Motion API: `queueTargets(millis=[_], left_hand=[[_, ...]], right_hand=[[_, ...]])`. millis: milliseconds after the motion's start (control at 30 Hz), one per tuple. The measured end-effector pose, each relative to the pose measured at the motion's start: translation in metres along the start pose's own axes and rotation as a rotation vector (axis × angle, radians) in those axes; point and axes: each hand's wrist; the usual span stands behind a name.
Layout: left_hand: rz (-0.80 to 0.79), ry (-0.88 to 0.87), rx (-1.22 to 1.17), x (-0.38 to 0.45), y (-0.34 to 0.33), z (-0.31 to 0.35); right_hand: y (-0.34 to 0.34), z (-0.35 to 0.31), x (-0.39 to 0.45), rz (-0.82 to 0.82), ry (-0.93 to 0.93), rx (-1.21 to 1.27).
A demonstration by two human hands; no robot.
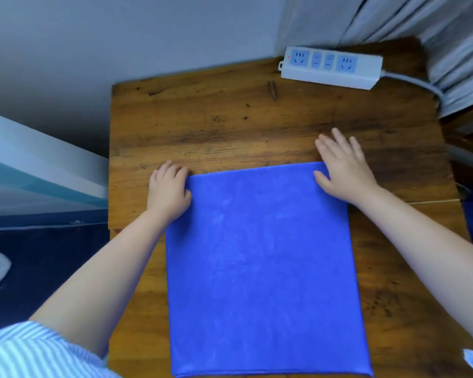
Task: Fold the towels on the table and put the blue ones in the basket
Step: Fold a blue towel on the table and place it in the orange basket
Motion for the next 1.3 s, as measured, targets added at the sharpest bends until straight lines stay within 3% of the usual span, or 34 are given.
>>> queueTargets(millis=[67,200,400,567,833,1300], left_hand=[[-0.009,-0.007,0.034,-0.003,-0.001,0.005],[-0.034,0.085,0.091,-0.002,0.0,0.003],[-0.001,0.097,0.052,-0.018,0.009,-0.004],[-0.021,0.014,-0.006,-0.051,0.026,-0.011],[0.093,-0.12,0.059,-0.164,0.03,-0.016],[-0.021,-0.314,0.2,-0.28,-0.038,-0.025]], right_hand=[[0.002,-0.009,0.003,-0.019,0.043,-0.012],[0.013,-0.022,0.013,-0.1,-0.072,-0.136],[0.028,-0.029,0.007,-0.146,-0.098,-0.268],[0.028,-0.034,-0.031,-0.034,-0.157,-0.199],[0.024,-0.063,-0.158,0.186,-0.185,-0.202],[-0.046,-0.073,-0.301,0.295,-0.173,-0.309]])
Point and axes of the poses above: each hand's wrist, its own x-axis towards the middle knuckle, its own y-axis out of the back of the hand, z = x × y, and after that the axes turned 3 degrees about -z, right-handed
